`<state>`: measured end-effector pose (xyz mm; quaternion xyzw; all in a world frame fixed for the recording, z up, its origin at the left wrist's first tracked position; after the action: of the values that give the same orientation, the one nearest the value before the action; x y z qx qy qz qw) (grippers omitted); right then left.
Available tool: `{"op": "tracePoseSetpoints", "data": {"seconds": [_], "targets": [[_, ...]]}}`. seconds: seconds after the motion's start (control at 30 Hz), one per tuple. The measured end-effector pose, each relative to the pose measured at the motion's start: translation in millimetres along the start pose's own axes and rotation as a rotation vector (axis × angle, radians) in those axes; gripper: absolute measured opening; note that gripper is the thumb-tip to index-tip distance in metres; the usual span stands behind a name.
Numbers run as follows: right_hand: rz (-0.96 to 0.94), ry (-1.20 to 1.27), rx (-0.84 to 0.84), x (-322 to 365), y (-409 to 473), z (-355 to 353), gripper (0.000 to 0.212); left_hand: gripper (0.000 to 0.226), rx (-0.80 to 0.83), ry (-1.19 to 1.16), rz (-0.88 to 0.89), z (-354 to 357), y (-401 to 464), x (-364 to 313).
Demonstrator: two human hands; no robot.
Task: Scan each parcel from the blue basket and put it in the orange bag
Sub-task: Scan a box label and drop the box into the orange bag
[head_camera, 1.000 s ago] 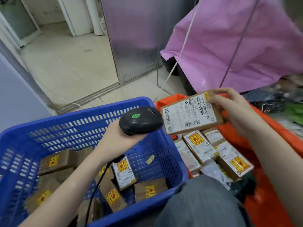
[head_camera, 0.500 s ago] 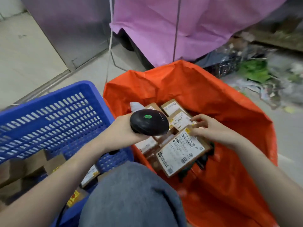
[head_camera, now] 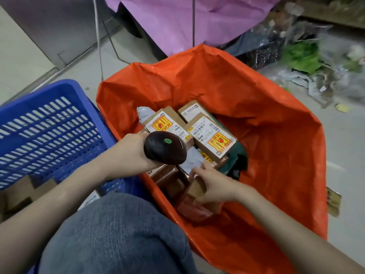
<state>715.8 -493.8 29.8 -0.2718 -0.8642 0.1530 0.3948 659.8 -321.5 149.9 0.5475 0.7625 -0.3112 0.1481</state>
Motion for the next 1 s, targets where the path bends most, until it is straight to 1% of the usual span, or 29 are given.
{"op": "tracePoseSetpoints", "data": {"seconds": [0.07,0.13,0.23,0.37,0.5,0.6,0.7,0.73,0.8,0.9,1.0], "targets": [[-0.018,-0.107,-0.04,6,8,19,0.057,0.025,-0.022,0.006,-0.004,0,0,2],[-0.011,-0.198,-0.072,10,17,35,0.057,0.023,-0.03,0.018,-0.005,1,0,5],[0.018,-0.272,-0.068,12,27,53,0.061,0.026,-0.032,0.034,-0.01,3,2,10],[0.022,-0.346,-0.088,15,31,57,0.05,0.026,-0.03,0.033,-0.002,2,2,12],[-0.004,-0.323,-0.138,21,32,36,0.033,0.022,-0.041,0.003,-0.002,-5,-3,10],[-0.037,-0.259,-0.235,36,32,5,0.022,0.026,-0.075,0.014,-0.001,-15,-11,7],[-0.065,-0.205,-0.324,58,32,-29,0.011,0.021,-0.123,0.02,-0.013,-27,-20,7],[-0.077,-0.183,-0.351,67,33,-39,0.01,0.017,-0.138,0.022,-0.011,-32,-24,7],[-0.091,-0.151,-0.404,85,35,-57,0.02,0.016,-0.165,0.014,-0.013,-42,-31,10],[-0.12,-0.101,-0.472,109,42,-77,0.004,0.018,-0.219,-0.019,-0.02,-59,-43,18],[-0.165,-0.073,-0.507,137,48,-89,0.006,0.019,-0.27,-0.032,-0.03,-76,-58,29]]}}
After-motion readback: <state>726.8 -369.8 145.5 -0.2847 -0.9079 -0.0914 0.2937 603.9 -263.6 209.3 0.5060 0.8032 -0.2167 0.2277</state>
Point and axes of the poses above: each hand's wrist, its own y-axis towards the middle knuckle, its own z-axis out of the palm, x = y × z, the point moved 5 cm from there along y, towards the middle knuckle, and after that the axes turned 2 degrees about -z, right-handed, at the moved point
